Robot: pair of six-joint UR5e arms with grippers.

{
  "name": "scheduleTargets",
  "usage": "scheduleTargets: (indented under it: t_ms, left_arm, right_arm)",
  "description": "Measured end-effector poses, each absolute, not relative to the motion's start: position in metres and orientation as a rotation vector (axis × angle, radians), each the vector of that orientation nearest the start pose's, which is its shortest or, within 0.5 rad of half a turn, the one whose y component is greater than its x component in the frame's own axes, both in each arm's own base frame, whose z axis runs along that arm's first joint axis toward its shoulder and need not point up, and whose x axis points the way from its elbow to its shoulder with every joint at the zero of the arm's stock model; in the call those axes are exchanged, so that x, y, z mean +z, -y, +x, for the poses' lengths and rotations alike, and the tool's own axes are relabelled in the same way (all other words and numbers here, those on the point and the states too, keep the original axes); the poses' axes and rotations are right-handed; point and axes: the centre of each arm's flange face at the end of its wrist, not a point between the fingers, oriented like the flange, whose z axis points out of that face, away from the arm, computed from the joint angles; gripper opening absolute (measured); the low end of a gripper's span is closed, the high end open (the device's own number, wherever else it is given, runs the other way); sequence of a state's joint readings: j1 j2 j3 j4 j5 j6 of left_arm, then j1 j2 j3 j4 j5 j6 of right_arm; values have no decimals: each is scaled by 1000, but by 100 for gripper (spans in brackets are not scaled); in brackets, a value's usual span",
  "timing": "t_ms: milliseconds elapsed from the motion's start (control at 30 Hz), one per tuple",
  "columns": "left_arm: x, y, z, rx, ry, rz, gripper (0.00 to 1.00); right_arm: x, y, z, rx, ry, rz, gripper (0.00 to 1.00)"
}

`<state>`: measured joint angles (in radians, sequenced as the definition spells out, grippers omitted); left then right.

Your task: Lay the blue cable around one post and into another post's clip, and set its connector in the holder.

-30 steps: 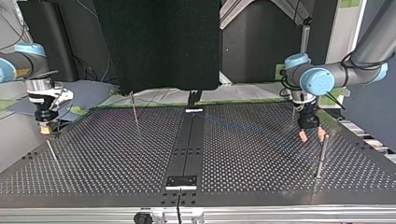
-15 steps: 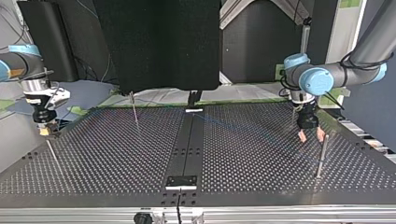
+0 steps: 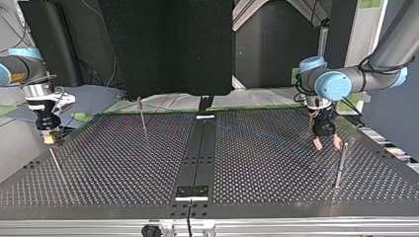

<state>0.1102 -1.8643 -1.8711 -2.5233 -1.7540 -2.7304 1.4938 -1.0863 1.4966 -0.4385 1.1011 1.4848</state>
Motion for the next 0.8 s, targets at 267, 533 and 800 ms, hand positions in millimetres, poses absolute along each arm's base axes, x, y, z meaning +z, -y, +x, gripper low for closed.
scheduleTargets:
  t_ms: [267,533,800]
  left_arm:
    - [253,55,558,-689,-1185,-1058,100]
    - [253,55,558,-689,-1185,-1058,100]
    - [253,55,558,-688,-1186,-1057,100]
  right_arm:
    - [283,661,129,1439,883,1502,2]
    - [272,664,129,1434,890,1512,2]
    - [270,666,130,1439,883,1504,2]
